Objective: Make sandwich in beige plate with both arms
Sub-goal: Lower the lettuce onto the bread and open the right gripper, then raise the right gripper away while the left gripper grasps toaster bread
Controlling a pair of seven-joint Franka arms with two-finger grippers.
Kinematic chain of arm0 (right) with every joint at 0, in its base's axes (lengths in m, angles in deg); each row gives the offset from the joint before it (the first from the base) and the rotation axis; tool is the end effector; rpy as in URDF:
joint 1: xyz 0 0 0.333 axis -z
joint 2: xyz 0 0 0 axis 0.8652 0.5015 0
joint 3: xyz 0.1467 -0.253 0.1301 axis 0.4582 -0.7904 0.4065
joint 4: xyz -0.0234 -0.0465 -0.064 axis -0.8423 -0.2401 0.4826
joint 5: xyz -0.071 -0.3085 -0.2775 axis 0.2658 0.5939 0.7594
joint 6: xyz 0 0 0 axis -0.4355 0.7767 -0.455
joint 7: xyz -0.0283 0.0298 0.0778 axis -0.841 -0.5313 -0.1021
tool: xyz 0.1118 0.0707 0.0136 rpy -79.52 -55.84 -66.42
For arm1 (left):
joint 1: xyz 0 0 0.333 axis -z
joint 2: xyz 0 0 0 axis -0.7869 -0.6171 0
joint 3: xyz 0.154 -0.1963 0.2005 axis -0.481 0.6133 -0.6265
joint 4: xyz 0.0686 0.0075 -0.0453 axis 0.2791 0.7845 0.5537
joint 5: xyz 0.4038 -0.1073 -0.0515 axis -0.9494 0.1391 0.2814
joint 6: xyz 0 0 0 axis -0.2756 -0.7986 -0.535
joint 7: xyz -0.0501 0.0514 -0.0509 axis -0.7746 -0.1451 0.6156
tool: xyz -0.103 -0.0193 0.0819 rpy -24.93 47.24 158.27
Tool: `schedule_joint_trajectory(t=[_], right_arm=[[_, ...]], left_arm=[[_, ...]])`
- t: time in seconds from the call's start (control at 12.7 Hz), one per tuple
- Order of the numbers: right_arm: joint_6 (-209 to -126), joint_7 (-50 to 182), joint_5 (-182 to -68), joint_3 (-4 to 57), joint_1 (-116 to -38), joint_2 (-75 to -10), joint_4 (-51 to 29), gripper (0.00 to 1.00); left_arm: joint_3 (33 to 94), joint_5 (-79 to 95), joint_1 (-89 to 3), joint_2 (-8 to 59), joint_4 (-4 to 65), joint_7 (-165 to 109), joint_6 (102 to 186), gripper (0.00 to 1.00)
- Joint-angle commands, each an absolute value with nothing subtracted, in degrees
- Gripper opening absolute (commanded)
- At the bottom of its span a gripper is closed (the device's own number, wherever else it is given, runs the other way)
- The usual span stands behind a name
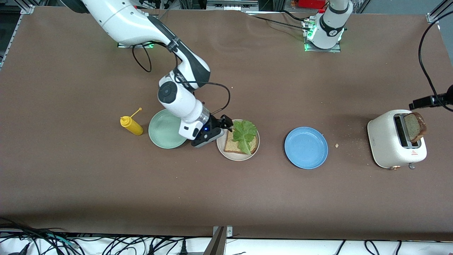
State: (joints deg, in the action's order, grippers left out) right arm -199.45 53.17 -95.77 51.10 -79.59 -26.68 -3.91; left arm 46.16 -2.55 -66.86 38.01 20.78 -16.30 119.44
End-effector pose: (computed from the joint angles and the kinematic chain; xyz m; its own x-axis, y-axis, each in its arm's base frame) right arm 0.6109 0.4481 0.2403 0.9333 0.2771 0.2285 0.3439 -0.8729 -0.3460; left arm 0.6169 0.1582 0.4701 0.9719 0.1499 -0.1814 0.1524 -0.9883 -0.0005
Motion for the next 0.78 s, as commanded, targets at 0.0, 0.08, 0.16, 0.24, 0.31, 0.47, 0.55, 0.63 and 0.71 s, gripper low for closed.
schedule_joint_trajectory(t=[0.0,0.08,0.16,0.24,0.31,0.47,0.55,0.63,0.71], right_arm=[[-191.5,53.6,-95.6,51.4,-75.2,-34.8,-11.3,1.0],[-187.8,53.6,-95.6,51.5,-73.4,-37.2,-12.5,1.0],[-183.3,53.6,-95.6,51.5,-71.6,-39.2,-13.1,1.0],[-178.8,53.5,-95.5,51.5,-69.8,-41.1,-13.7,1.0],[-176.1,53.5,-95.3,51.5,-68.1,-43.1,-14.7,1.0],[-172.9,53.6,-94.3,51.7,-64.5,-47.2,-17.2,1.0],[-170.7,53.6,-93.7,51.7,-63.1,-48.8,-17.5,1.0],[-168.4,53.6,-91.7,51.8,-61.4,-50.1,-17.5,1.0],[-166.3,53.6,-89.1,51.8,-59.8,-51.4,-17.5,1.0]], left_arm=[[46.6,-3.7,-68.7,34.3,18.6,-12.3,120.7,1.0],[46.7,-3.7,-69.7,32.9,18.8,-11.6,122.8,1.0],[46.7,-3.6,-70.7,32.3,19.0,-11.3,123.4,1.0],[46.7,-3.7,-70.7,31.4,19.1,-11.3,123.6,1.0],[46.7,-3.9,-70.7,30.8,19.8,-11.2,124.8,1.0],[46.9,-8.5,-70.6,30.9,21.9,-10.7,128.6,0.99],[46.9,-8.8,-70.6,30.9,22.1,-10.7,128.7,0.99],[46.9,-8.9,-70.6,30.6,22.0,-10.6,129.3,0.99],[46.9,-9.0,-70.6,29.7,22.0,-10.5,130.2,0.99]])
